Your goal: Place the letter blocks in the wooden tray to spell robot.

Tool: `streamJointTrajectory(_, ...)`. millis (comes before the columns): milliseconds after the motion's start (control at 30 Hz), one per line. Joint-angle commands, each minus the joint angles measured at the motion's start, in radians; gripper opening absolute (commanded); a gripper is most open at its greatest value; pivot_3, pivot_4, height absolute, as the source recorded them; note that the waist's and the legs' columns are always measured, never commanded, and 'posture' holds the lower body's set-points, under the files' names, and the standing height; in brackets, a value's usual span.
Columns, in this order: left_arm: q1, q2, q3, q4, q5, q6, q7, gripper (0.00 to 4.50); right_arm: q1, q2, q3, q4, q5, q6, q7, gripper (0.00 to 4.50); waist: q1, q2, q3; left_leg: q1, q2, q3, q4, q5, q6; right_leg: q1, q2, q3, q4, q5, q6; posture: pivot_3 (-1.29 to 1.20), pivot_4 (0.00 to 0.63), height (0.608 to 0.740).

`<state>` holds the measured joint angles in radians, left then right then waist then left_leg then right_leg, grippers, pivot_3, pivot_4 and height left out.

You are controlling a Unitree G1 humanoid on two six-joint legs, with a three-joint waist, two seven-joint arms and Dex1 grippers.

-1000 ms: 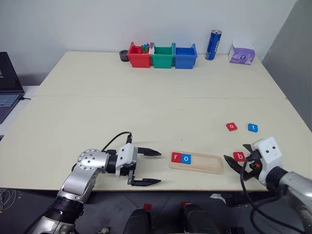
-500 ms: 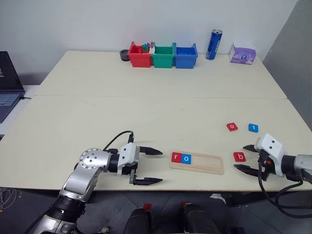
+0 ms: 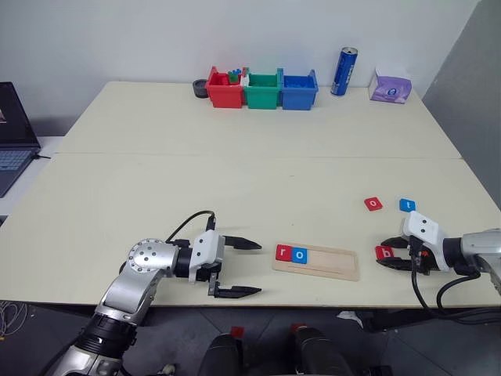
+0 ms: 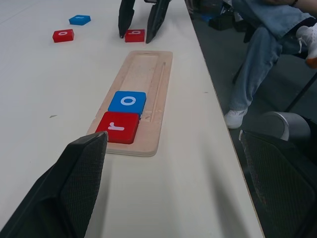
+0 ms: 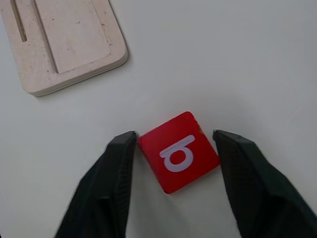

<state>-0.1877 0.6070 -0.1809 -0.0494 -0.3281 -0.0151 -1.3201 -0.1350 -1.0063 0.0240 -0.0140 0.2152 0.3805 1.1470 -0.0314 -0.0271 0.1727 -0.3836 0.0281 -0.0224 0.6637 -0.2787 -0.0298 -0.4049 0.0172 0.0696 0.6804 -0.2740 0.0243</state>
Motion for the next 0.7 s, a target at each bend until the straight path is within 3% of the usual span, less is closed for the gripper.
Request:
streamJointTrajectory(33,0.005,0.006,0.002,-0.034,-0.001,-0.018,0.003,4.50,0.012,-0.016,-0.027,-0.041,0.010,0.000,0.012,1.37,0.000,0.000,0.000,0.000,0.000,0.000,0.000,0.000,0.000,0.000,0.000,0.000,0.000,0.000,0.000,0.00,0.150,0.740)
streamJointTrajectory(300,0.031,0.020,0.016,-0.033,-0.005,-0.018,0.008,4.50,0.029,-0.015,-0.124,-0.351,0.133,0.159,-0.036,1.38,-0.002,0.002,0.001,0.001,0.000,-0.002,0.000,0.000,0.000,0.000,0.000,0.000,0.001,0.000,0.000,0.00,0.150,0.740)
streamJointTrajectory(467,0.043,0.029,0.020,-0.039,-0.006,-0.016,0.020,4.50,-0.032,0.083,0.014,-0.519,0.121,0.283,-0.162,1.38,-0.001,0.002,0.001,0.000,0.001,-0.002,0.000,0.000,0.000,0.000,0.000,0.000,0.001,0.000,0.000,0.00,0.150,0.740)
streamJointTrajectory(700,0.061,0.040,0.023,-0.058,-0.007,-0.011,0.035,4.50,-0.114,0.211,0.211,-0.515,0.026,0.343,-0.279,1.38,0.000,0.001,0.001,-0.001,0.000,-0.002,0.000,0.000,0.000,-0.001,-0.001,0.000,0.000,0.000,0.000,0.00,0.150,0.740)
